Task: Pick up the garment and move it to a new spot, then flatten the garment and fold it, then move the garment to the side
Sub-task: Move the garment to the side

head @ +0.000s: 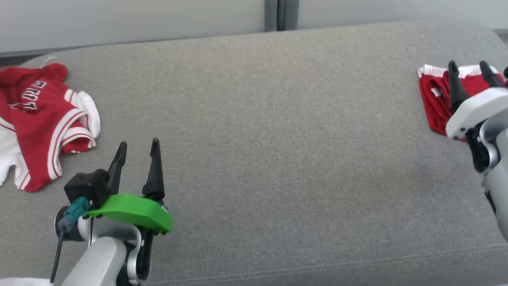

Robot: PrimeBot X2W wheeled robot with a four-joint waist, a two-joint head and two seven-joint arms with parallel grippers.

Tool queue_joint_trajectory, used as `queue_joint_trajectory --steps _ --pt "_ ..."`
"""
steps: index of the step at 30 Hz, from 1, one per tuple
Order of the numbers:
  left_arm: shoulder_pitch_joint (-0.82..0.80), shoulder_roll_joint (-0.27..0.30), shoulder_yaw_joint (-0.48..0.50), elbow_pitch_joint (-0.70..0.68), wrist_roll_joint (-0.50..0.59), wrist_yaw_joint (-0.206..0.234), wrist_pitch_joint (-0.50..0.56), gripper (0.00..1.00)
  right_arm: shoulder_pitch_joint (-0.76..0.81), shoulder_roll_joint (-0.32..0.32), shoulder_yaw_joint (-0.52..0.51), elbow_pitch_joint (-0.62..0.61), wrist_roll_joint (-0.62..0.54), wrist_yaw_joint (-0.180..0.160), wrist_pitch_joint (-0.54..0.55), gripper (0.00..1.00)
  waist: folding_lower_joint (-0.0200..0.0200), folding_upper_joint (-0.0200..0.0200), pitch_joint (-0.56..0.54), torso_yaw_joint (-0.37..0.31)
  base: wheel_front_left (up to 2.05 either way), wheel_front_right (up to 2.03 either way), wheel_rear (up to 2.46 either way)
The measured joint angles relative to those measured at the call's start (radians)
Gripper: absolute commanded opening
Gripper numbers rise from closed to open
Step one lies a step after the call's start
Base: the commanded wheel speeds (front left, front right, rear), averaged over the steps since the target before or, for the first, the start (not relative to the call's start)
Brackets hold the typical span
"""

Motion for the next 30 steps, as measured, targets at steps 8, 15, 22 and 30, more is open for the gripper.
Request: queue_joint_trajectory --steps 8,15,22,30 --pt "0.080 0.054 0.026 0.061 -0.021 -0.019 -0.025 1.00 0.176 0.058 -0.055 -0.123 -0.007 0.000 -0.006 1.00 0.0000 0.0000 -0.096 0.044 0.00 0.00 0.00" --pt "0.153 0.090 0.043 0.041 -0.037 -0.022 -0.035 1.00 0.331 0.161 -0.118 -0.267 -0.077 0.000 0.020 1.00 0.0000 0.0000 -0.146 0.074 0.00 0.00 0.00" --pt "0.212 0.112 0.047 -0.009 -0.039 -0.019 -0.042 1.00 0.485 0.261 -0.183 -0.454 -0.162 0.000 0.086 1.00 0.0000 0.0000 -0.167 0.086 0.00 0.00 0.00" --pt "0.258 0.127 0.052 -0.040 -0.042 -0.009 -0.048 1.00 0.645 0.341 -0.206 -0.647 -0.212 0.000 0.161 1.00 -0.0001 0.0000 -0.178 0.086 0.00 0.00 0.00"
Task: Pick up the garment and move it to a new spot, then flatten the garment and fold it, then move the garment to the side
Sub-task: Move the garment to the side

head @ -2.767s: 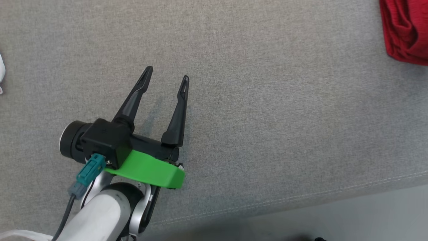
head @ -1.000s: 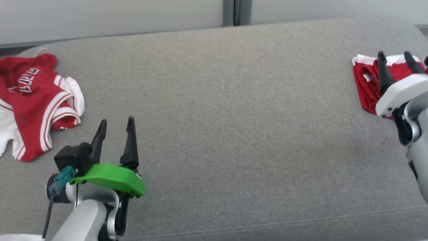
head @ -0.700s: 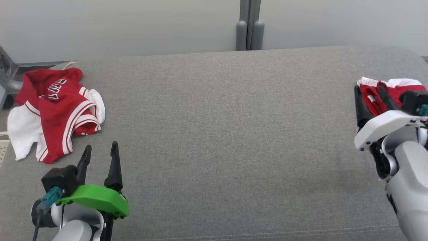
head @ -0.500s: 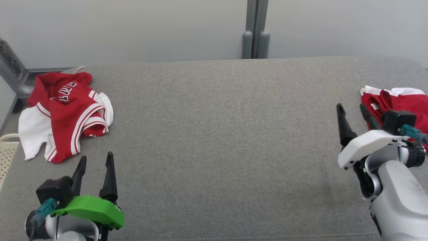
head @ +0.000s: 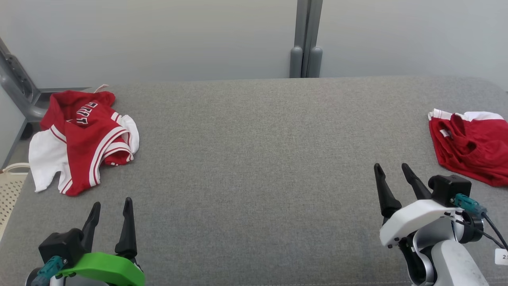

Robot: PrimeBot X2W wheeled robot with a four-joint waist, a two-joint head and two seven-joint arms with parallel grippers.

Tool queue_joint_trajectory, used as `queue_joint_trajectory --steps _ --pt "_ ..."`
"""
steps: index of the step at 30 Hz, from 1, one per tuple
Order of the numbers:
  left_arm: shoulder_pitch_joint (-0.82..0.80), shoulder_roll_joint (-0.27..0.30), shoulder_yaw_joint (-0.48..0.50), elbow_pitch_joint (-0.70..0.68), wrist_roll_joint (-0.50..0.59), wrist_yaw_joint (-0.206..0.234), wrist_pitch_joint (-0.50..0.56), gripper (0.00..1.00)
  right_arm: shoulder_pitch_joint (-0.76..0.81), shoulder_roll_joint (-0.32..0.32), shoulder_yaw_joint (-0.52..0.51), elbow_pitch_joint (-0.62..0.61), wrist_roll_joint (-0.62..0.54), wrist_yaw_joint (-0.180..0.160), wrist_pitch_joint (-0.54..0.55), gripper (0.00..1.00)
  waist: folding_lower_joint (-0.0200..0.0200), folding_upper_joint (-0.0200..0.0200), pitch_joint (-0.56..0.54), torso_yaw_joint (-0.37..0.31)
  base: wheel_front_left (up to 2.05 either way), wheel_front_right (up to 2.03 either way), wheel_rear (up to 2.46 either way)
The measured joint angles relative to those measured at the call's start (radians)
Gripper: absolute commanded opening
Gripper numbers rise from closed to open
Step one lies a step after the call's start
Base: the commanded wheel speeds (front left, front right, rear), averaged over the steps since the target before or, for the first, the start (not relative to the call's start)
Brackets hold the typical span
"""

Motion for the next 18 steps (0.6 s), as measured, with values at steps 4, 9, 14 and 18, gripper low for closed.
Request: queue_joint_trajectory --steps 4,9,14,18 --pt "0.015 0.004 0.000 -0.011 0.000 0.010 -0.003 1.00 0.051 0.013 0.005 -0.071 -0.008 0.000 0.023 1.00 0.0000 0.0000 -0.005 0.001 0.00 0.00 0.00" --pt "0.039 0.007 0.000 -0.029 0.001 0.021 -0.004 1.00 0.085 0.020 0.014 -0.125 -0.013 0.000 0.041 1.00 0.0000 0.0000 -0.011 0.002 0.00 0.00 0.00" --pt "0.055 0.007 -0.005 -0.040 -0.003 0.024 -0.003 1.00 0.122 0.022 0.016 -0.151 -0.001 0.000 0.050 1.00 0.0001 0.0000 -0.019 0.006 0.00 0.00 0.00" --pt "0.058 0.008 -0.010 -0.045 -0.004 0.024 -0.001 1.00 0.135 0.022 0.022 -0.156 0.002 0.000 0.051 1.00 0.0000 0.0000 -0.020 0.007 0.00 0.00 0.00"
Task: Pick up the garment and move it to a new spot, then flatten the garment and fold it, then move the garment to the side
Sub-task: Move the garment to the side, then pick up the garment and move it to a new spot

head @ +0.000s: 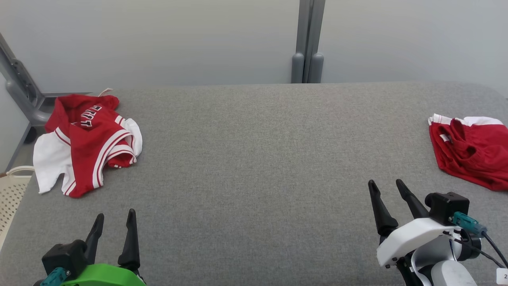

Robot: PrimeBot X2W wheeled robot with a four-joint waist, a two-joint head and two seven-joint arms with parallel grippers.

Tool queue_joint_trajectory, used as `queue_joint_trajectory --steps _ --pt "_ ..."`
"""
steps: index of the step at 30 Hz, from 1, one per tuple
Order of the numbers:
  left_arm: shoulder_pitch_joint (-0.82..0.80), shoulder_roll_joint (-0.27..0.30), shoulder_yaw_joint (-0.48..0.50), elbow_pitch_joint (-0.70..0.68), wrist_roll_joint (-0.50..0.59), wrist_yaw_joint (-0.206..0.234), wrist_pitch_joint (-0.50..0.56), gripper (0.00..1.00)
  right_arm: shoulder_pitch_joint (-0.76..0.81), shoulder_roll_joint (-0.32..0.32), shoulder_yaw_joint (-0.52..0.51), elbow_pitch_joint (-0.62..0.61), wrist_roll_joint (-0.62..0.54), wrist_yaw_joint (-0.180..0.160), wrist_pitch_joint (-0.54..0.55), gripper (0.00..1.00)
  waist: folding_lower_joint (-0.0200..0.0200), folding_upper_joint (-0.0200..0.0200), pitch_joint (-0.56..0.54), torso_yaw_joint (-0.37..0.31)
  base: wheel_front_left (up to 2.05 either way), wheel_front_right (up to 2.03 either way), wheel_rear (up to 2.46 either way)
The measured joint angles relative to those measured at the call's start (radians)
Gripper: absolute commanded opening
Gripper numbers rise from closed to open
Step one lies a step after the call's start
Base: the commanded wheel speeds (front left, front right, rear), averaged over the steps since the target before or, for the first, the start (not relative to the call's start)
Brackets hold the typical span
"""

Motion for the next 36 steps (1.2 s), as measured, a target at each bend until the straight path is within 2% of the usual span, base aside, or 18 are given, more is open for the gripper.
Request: queue_joint_trajectory --steps 20,28,36 --pt "-0.007 0.001 -0.015 -0.004 0.000 0.005 0.007 1.00 0.004 0.000 -0.004 -0.012 -0.008 0.000 0.003 1.00 0.0000 0.0000 0.002 0.009 0.00 0.00 0.00" --pt "-0.023 0.006 -0.015 -0.010 0.006 0.016 0.018 1.00 0.003 0.000 0.002 -0.009 -0.006 0.000 -0.004 1.00 0.0000 0.0000 0.003 0.064 0.00 0.00 0.00" --pt "-0.031 0.018 -0.022 -0.025 0.018 0.026 0.034 1.00 0.001 0.000 0.000 -0.005 0.005 0.000 -0.022 1.00 0.0001 0.0000 0.004 0.180 0.00 0.00 0.00"
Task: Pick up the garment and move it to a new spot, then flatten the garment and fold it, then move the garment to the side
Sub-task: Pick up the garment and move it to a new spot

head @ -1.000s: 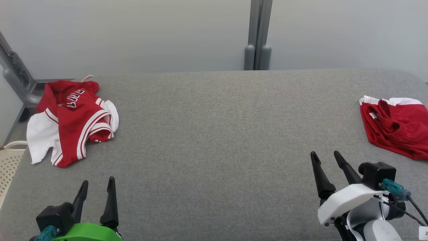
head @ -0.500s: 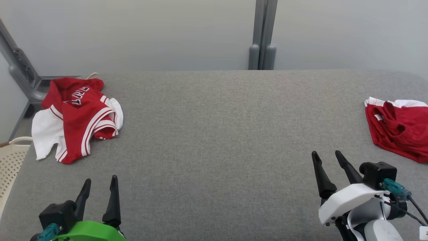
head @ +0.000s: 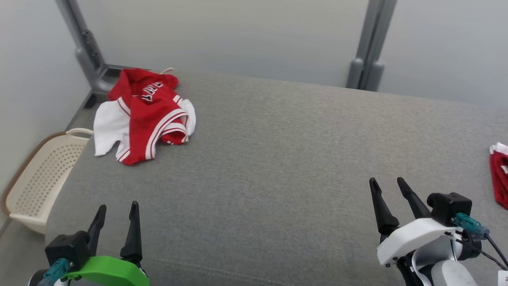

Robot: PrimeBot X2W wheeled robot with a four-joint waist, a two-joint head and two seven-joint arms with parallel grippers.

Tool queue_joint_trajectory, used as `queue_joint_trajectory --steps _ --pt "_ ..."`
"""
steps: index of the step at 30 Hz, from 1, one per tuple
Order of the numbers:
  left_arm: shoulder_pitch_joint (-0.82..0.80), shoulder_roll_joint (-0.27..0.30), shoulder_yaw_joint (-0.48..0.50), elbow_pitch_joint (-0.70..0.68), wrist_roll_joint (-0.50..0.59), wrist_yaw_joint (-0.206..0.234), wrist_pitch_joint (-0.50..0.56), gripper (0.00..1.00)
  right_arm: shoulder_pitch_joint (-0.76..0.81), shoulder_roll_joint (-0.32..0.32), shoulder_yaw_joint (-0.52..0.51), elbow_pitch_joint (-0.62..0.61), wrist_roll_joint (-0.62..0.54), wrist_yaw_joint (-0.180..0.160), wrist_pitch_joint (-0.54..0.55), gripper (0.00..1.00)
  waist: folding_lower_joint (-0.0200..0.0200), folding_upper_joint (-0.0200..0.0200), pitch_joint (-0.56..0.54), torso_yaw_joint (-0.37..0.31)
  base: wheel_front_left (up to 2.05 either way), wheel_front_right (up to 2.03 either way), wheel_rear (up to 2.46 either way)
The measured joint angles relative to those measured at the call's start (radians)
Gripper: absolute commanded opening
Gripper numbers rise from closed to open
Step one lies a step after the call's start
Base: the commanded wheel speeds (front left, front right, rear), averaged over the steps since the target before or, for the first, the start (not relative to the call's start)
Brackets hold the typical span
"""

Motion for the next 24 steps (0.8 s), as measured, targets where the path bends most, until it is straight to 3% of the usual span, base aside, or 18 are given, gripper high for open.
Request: queue_joint_trajectory --steps 7,13,24 --pt "-0.005 0.012 0.003 -0.027 0.001 0.003 0.004 1.00 -0.003 0.000 0.001 0.014 0.018 0.000 -0.016 1.00 0.0000 0.0000 0.002 0.132 0.00 0.00 0.00" --pt "0.017 0.014 0.034 -0.055 -0.006 0.031 -0.019 1.00 -0.063 0.002 0.048 0.030 0.019 0.000 -0.015 1.00 0.0000 0.0000 0.016 0.222 0.00 0.00 0.00" --pt "0.029 0.014 0.036 -0.071 -0.007 0.038 -0.017 1.00 -0.089 0.002 0.048 0.065 0.019 0.000 -0.024 1.00 0.0000 0.0000 0.042 0.258 0.00 0.00 0.00"
